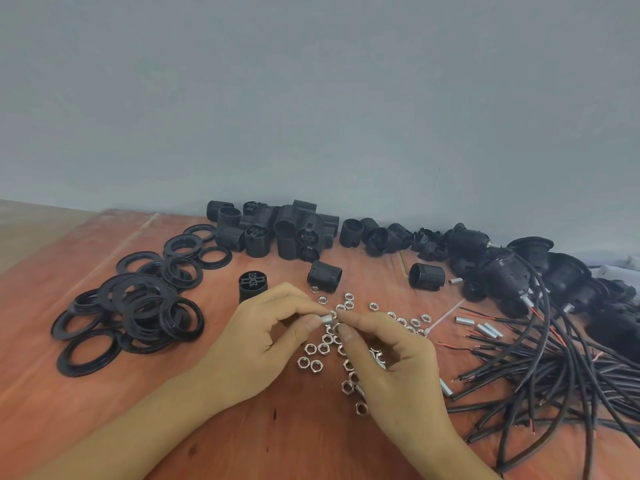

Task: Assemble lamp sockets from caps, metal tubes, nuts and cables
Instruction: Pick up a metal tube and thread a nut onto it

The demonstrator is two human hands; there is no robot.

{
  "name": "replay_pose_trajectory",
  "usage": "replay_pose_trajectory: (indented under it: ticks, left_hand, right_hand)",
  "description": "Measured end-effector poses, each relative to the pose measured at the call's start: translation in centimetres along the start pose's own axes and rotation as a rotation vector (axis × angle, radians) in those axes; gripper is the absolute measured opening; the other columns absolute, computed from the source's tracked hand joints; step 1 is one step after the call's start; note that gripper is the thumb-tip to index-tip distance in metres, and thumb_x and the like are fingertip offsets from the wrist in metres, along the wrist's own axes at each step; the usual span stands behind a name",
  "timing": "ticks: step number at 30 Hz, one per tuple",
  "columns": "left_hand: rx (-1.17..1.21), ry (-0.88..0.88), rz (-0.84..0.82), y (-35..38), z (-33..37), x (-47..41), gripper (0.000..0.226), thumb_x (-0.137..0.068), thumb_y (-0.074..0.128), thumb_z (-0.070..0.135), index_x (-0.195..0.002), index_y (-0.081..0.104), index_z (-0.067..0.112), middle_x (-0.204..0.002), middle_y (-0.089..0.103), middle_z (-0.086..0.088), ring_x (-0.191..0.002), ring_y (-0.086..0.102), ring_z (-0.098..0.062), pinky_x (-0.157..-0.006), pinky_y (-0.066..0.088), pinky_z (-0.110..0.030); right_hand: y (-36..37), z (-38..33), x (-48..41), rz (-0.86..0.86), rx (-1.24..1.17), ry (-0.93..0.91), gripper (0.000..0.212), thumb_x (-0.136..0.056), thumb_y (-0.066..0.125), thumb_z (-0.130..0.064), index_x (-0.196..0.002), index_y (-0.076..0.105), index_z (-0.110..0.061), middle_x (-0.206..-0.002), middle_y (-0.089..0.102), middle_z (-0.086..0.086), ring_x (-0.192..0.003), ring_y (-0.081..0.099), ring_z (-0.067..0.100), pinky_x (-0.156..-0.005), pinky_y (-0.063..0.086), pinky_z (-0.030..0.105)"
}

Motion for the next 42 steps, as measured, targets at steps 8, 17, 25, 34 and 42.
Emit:
replay_pose_trajectory:
  ticks: [8,17,25,34,42]
  left_hand:
    - [-0.008,0.001,0.01,0.1,0.1,0.2,0.017,-0.094,0.059,0.026,-0.104,0.072,0.025,-0.092,0.064,0.013,-0.088,0.063,-0.011,-0.076,0.048,-0.017]
    - [-0.013,0.037,0.024,0.1,0.4,0.2,0.016,-0.093,0.062,0.022,-0.104,0.073,0.022,-0.093,0.064,0.012,-0.088,0.064,-0.009,-0.077,0.048,-0.017]
    - [-0.013,0.041,0.027,0.2,0.8,0.2,0.017,-0.091,0.06,0.021,-0.102,0.073,0.021,-0.093,0.064,0.012,-0.087,0.064,-0.009,-0.074,0.049,-0.018]
    - [-0.006,0.026,0.041,0.1,0.5,0.3,0.015,-0.093,0.064,0.024,-0.101,0.075,0.018,-0.093,0.066,0.011,-0.088,0.065,-0.011,-0.073,0.052,-0.025]
    - [0.181,-0.16,0.032,0.3,-0.5,0.3,0.015,-0.088,0.065,0.033,-0.091,0.075,0.023,-0.082,0.073,0.008,-0.075,0.067,-0.011,-0.068,0.051,-0.02]
  right_hand:
    - [-0.6,1.9,-0.2,0.056,-0.243,0.21,0.02,-0.079,0.075,-0.002,-0.083,0.08,-0.022,-0.08,0.077,0.0,-0.077,0.074,0.014,-0.069,0.055,0.016]
    - [-0.5,2.0,-0.3,0.064,-0.338,0.248,0.011,-0.073,0.078,-0.004,-0.079,0.08,-0.013,-0.079,0.076,0.007,-0.076,0.074,0.017,-0.068,0.055,0.018]
    - [0.1,2.2,0.1,0.04,-0.334,0.304,0.026,-0.08,0.074,0.0,-0.084,0.081,-0.024,-0.083,0.077,0.006,-0.08,0.075,0.021,-0.072,0.057,0.021]
    - [0.2,1.5,-0.2,0.009,-0.426,0.264,0.017,-0.068,0.077,-0.005,-0.077,0.081,-0.019,-0.084,0.077,0.006,-0.08,0.075,0.016,-0.07,0.055,0.017]
    - [0.2,1.5,-0.2,-0.004,-0.474,0.237,0.02,-0.06,0.081,-0.011,-0.08,0.078,-0.016,-0.083,0.077,0.01,-0.079,0.075,0.019,-0.069,0.056,0.018]
Point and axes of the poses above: each hand's wrist, its own x-axis away from the middle knuckle, its own y-axis out of the palm, z = x × y, the point moved 8 cm from there along -x, towards the middle knuckle
